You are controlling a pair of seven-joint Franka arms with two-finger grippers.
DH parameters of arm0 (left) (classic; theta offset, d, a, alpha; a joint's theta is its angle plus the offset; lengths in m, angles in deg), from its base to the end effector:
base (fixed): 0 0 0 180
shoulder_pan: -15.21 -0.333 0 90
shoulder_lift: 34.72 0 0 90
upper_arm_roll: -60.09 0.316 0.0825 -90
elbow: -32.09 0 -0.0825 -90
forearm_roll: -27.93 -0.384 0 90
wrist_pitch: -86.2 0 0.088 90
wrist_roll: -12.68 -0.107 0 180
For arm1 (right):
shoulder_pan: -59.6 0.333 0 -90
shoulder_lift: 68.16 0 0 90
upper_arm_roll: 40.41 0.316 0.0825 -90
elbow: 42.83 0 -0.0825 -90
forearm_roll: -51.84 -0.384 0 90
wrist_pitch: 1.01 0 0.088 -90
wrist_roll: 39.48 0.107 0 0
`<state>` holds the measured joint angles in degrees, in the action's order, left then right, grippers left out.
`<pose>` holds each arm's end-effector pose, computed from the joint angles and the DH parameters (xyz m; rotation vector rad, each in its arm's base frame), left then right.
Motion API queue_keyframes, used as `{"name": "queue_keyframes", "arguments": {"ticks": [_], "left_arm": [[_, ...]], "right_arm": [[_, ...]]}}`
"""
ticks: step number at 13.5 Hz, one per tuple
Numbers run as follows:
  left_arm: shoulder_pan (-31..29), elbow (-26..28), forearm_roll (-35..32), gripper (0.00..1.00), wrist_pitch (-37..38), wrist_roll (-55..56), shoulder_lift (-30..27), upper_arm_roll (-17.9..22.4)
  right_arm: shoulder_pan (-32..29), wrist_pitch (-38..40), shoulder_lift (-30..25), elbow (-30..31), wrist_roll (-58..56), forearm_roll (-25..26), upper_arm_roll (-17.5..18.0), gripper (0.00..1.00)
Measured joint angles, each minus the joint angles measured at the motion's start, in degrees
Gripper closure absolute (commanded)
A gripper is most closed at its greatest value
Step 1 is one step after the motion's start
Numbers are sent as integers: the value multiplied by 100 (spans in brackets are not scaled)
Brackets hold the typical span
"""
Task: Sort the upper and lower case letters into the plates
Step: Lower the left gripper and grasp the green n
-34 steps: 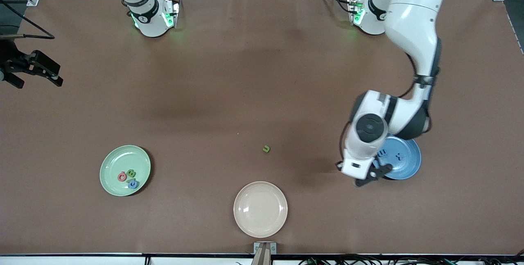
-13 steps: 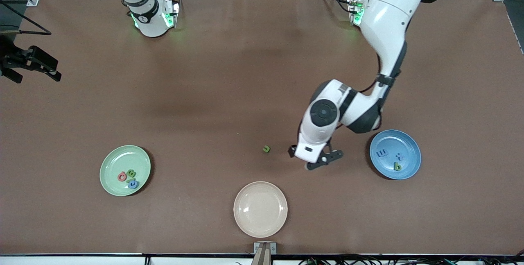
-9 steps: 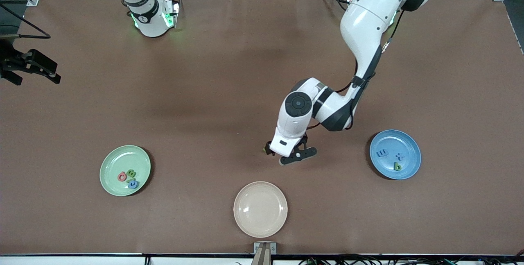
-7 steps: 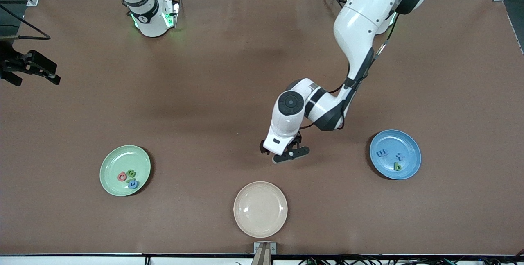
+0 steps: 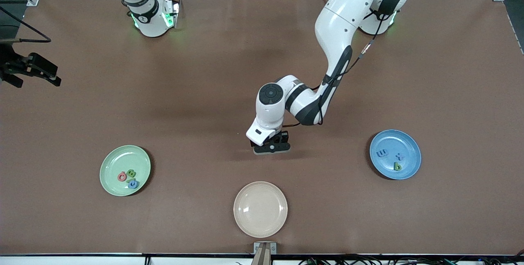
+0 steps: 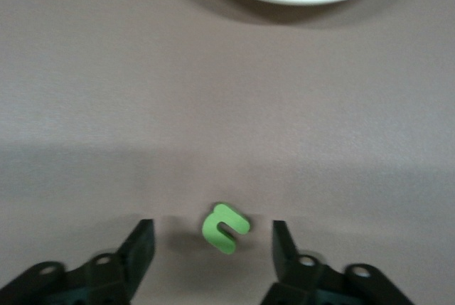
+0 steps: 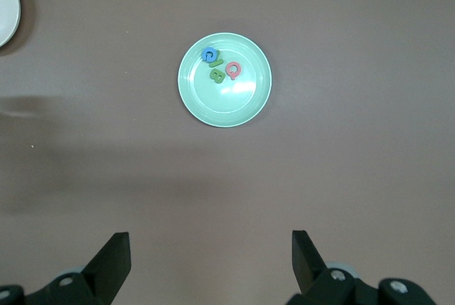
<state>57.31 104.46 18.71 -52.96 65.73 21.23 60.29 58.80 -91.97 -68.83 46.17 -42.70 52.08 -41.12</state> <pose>0.5708 -0.5124 0.1797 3.0628 0.1240 0.3313 0.5528 -0.0151 0.6407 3.1345 0.0467 0.0716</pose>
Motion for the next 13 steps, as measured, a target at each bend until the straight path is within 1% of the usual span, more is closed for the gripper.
{"name": "queue_keyframes", "arguments": {"ticks": [1,2,7,12,13], "left_arm": [[13,-1,0,33,-64,-13,35,0],[21,-4,0,38,-106,-24,61,0],[25,-26,-1,51,-171,-166,106,6],[25,-36,-4,68,-168,-180,105,22],[25,-36,-4,72,-168,-180,105,22]], "right_arm": [[-1,0,8,0,0,0,-2,0],[-6,0,16,0,0,0,-5,0],[-14,0,32,0,0,0,-17,0],[-14,-1,32,-1,0,0,-17,0],[-14,-1,32,-2,0,0,-17,0]]}}
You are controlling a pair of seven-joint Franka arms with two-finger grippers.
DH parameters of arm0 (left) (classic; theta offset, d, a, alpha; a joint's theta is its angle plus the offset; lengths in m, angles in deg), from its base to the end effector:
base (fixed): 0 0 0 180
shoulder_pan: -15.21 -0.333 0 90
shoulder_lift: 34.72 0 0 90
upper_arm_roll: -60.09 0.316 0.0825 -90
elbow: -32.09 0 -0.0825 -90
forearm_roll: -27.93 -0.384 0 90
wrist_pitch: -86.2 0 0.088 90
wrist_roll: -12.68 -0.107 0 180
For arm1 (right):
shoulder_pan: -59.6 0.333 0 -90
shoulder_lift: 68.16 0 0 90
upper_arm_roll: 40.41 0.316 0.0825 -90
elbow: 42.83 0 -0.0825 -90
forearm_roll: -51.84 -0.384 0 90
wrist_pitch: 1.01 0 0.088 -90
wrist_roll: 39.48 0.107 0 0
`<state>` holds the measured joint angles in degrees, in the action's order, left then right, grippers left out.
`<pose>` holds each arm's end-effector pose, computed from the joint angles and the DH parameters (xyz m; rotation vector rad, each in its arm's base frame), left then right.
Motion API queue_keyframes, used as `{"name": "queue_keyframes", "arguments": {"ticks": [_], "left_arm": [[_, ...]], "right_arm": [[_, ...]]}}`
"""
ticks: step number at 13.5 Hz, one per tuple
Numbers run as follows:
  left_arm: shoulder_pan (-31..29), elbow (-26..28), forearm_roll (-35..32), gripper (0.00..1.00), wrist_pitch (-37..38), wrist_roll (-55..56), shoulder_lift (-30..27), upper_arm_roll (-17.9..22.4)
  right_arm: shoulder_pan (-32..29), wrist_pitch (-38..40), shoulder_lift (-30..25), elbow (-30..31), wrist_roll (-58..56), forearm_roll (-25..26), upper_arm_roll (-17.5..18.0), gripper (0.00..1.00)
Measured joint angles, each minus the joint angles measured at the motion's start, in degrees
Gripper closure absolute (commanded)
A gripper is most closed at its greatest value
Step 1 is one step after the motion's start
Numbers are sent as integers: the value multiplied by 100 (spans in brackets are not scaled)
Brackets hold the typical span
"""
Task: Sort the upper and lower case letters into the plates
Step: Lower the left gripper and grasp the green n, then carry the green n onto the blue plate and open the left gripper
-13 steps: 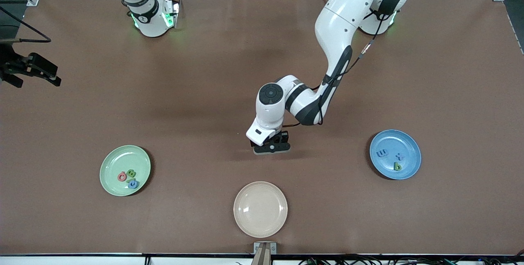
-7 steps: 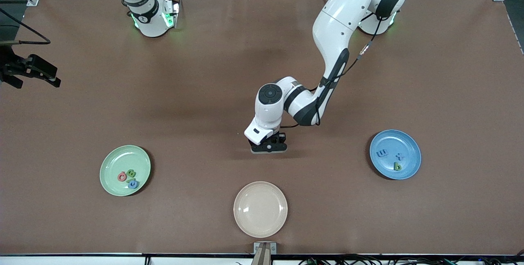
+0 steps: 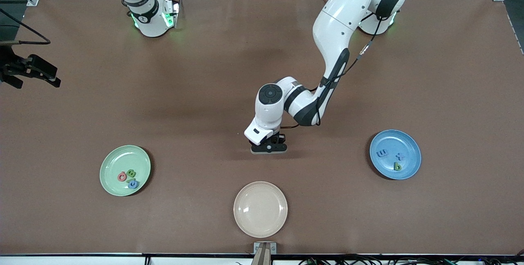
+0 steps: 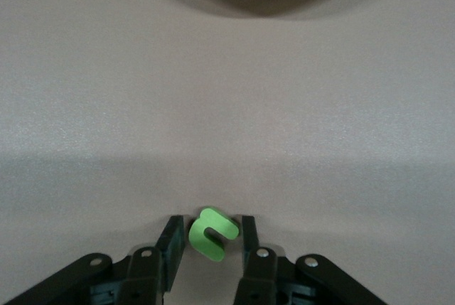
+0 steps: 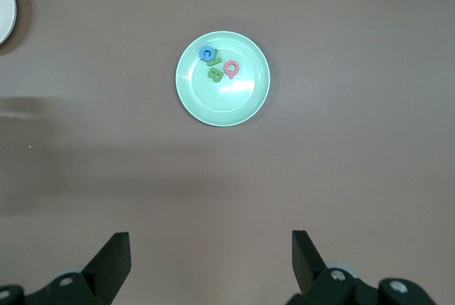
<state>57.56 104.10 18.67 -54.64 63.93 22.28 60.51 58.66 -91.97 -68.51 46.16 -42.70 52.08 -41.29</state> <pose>0.5705 -0.5147 0.1716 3.0541 0.0669 0.3512 0.5545 -0.0181 0.6377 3.1349 0.0383 0.0631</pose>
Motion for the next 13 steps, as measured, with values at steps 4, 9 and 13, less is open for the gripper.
{"name": "queue_keyframes", "arguments": {"ticks": [4,9,13], "left_arm": [[0,-6,0,96,5,-2,-1,5],[-92,-132,2,100,65,11,-89,60],[-799,-132,-1,100,905,-117,-726,83]], "right_arm": [[0,0,0,-1,0,0,-1,0],[0,0,3,-4,0,0,-1,0],[-1,0,5,-9,0,0,-2,0]]}}
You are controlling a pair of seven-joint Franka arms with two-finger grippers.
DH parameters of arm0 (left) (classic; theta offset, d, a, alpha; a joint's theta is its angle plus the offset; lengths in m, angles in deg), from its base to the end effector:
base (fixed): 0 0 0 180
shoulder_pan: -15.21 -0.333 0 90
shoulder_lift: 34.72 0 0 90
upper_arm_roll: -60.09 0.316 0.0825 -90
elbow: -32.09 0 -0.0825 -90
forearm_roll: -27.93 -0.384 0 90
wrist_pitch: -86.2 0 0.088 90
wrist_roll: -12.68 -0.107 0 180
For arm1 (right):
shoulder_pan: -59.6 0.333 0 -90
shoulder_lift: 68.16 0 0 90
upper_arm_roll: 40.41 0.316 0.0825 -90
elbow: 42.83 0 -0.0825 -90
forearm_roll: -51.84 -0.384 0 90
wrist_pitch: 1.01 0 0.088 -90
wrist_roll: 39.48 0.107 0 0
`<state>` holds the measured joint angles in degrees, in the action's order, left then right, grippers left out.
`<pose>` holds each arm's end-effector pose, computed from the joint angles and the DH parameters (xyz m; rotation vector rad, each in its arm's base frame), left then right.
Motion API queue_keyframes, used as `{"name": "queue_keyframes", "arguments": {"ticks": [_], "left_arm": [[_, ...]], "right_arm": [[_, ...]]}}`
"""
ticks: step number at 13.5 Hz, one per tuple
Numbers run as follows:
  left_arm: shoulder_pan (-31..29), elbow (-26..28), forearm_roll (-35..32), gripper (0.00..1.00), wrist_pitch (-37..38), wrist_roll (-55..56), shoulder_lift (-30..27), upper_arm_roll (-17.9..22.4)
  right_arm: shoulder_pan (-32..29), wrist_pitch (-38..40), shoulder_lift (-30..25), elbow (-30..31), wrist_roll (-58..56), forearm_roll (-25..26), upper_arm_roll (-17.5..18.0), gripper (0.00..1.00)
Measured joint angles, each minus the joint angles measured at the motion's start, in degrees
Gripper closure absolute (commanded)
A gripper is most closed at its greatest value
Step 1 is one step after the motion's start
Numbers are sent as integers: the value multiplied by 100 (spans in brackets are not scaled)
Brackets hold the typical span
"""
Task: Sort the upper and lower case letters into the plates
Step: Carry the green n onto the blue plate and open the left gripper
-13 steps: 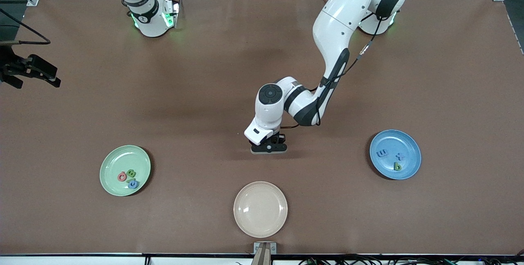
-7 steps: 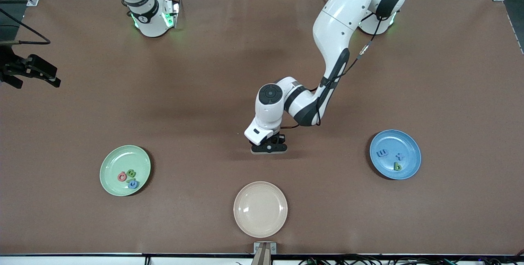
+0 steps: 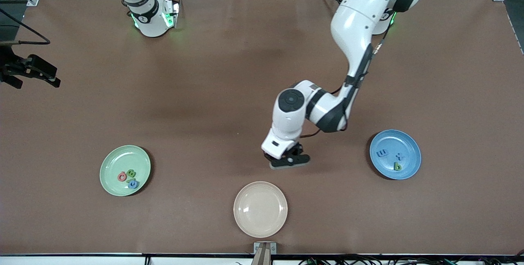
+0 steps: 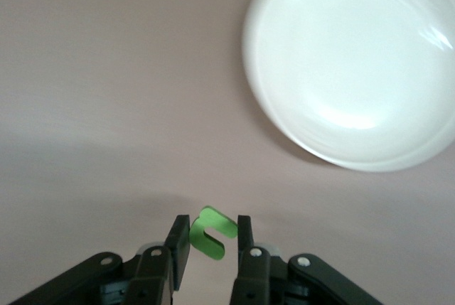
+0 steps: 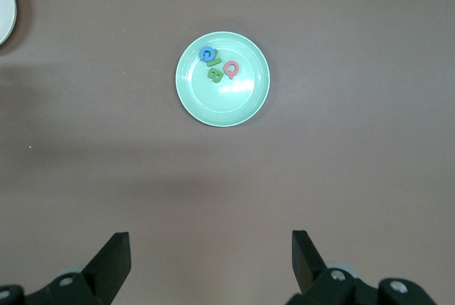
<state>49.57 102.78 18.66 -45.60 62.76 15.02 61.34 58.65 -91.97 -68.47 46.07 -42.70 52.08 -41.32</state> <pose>0.6483 -0.4245 0.2637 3.0825 0.2950 0.3818 0.5547 -0.0185 0.6381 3.1348 0.0372 0.0645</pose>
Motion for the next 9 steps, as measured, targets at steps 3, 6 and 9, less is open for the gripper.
{"name": "queue_keyframes", "arguments": {"ticks": [3,6,9], "left_arm": [[-631,103,-2,100,805,-728,-256,22],[-1407,519,-3,100,965,-1795,-497,32],[-2056,1227,-3,99,989,-2700,-975,32]], "right_arm": [[-1,0,0,-1,0,0,-1,0],[-1,0,0,-2,0,0,-3,0],[-1,0,1,-4,0,0,-4,0]]}}
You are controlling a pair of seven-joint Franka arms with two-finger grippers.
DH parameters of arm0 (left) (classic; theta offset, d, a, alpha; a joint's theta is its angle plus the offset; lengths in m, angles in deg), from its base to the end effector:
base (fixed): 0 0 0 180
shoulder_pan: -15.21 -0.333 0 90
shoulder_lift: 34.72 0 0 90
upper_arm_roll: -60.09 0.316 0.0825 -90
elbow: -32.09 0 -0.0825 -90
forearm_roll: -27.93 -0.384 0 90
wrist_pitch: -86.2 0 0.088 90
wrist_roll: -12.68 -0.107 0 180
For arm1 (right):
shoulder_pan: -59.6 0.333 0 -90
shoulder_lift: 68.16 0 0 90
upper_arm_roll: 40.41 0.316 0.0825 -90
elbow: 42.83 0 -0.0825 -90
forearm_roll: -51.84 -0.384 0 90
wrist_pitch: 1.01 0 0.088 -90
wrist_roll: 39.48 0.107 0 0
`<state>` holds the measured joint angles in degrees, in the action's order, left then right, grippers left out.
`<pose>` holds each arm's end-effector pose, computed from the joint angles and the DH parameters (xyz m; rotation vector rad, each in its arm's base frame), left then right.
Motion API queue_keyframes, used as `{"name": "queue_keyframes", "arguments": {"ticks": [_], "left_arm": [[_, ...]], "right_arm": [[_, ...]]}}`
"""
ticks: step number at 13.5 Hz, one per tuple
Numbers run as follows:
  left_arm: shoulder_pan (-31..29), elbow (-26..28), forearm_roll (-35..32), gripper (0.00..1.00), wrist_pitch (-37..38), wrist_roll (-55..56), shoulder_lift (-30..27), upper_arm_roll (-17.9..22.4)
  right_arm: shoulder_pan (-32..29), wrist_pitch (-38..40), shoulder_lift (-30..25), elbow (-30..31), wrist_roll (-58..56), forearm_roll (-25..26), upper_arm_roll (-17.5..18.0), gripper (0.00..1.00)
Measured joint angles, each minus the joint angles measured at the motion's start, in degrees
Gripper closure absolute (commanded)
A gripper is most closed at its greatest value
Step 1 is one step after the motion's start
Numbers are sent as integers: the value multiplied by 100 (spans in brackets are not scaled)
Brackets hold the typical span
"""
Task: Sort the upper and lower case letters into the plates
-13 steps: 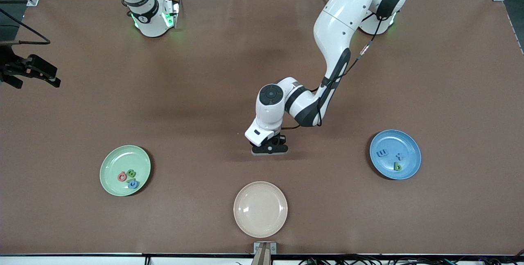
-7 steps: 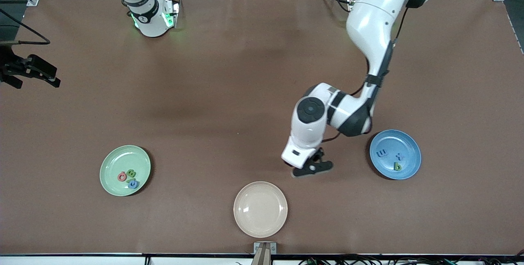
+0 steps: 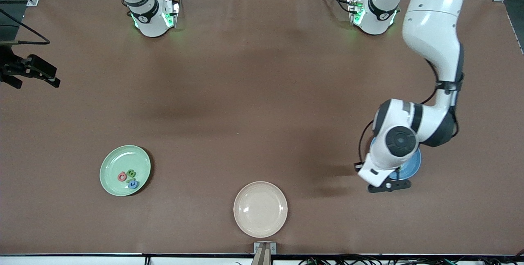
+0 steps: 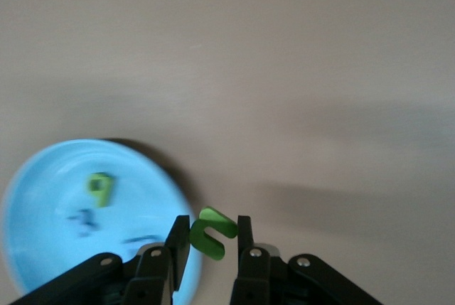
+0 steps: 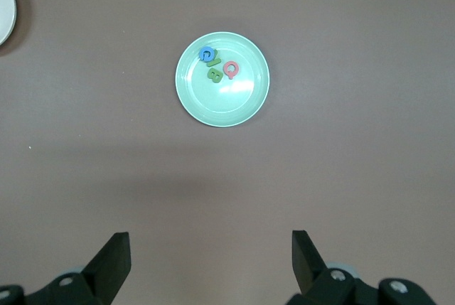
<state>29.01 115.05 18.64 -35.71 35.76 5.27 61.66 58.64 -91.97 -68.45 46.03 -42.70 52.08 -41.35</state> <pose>0.7042 -0.1490 0.2746 -2.9851 -0.1434 -0.0442 0.5548 -0.0189 0.6382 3.1347 0.0361 0.0650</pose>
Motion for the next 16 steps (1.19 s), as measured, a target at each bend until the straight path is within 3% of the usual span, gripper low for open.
{"name": "queue_keyframes", "arguments": {"ticks": [2,3,4,5,6,9,12,16], "left_arm": [[-267,491,0,91,28,-262,-294,-11],[-333,704,0,75,34,-284,-372,-14],[-405,892,0,55,33,-284,-402,-16],[-487,1032,0,23,26,-284,-403,-19],[-556,1123,0,1,19,-284,-403,-21],[-600,1151,0,0,-1,-286,-463,-42],[-570,1026,0,0,3,-290,-920,-85],[-554,80,1,0,1440,-396,-1774,-222]], "right_arm": [[0,0,0,-1,0,0,0,0],[0,0,1,-2,0,0,0,0],[0,0,1,-2,0,0,-1,0],[0,0,1,-2,0,0,-1,0],[0,0,1,-2,0,0,-1,0],[0,0,1,-2,0,0,-1,0],[0,0,4,-5,0,0,-1,0],[0,0,12,-14,0,0,-1,0]]}}
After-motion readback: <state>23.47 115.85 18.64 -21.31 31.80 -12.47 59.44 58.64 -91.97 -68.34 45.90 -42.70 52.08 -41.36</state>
